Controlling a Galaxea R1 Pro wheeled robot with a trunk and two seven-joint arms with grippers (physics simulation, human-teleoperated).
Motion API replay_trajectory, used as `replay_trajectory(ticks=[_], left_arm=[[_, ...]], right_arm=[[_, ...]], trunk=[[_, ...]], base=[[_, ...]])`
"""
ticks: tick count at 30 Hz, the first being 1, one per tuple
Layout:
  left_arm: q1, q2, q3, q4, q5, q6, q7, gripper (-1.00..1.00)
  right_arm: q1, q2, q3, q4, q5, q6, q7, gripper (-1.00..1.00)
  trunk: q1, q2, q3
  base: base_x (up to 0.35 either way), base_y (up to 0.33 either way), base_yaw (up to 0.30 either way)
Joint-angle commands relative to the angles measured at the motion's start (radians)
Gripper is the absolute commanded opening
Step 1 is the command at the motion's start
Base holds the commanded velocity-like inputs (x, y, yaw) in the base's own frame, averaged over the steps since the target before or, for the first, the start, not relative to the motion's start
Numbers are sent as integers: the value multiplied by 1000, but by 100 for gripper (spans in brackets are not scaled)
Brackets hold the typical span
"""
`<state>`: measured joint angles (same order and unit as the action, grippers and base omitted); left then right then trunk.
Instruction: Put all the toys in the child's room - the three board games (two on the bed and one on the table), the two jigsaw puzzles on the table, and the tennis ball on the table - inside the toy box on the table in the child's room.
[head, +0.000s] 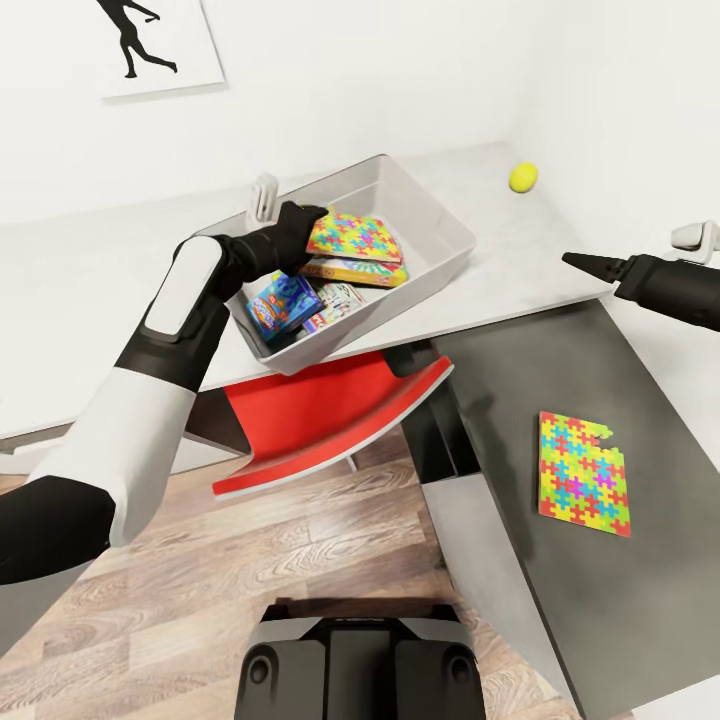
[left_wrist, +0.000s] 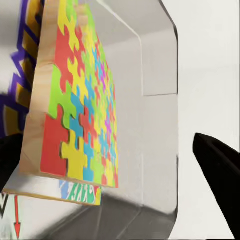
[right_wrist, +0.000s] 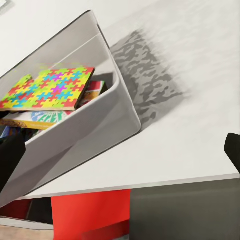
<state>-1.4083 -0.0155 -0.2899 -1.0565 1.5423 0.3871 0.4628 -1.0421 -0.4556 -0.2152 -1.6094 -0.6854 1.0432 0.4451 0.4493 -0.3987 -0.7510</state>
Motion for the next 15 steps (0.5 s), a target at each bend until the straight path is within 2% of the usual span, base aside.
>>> replay_trajectory(ticks=[1,15], left_arm=[[-1,1,0,0,-3,4,11,100],[-4,2,3,-5,-1,9,10,100]], right_arm=[[-1,0,-1,0,9,4,10,100],[-1,0,-1,-1,9,4,10,100]], trunk=[[1,-1,-1],[1,-1,-1]], base=[[0,0,0],[0,0,0]])
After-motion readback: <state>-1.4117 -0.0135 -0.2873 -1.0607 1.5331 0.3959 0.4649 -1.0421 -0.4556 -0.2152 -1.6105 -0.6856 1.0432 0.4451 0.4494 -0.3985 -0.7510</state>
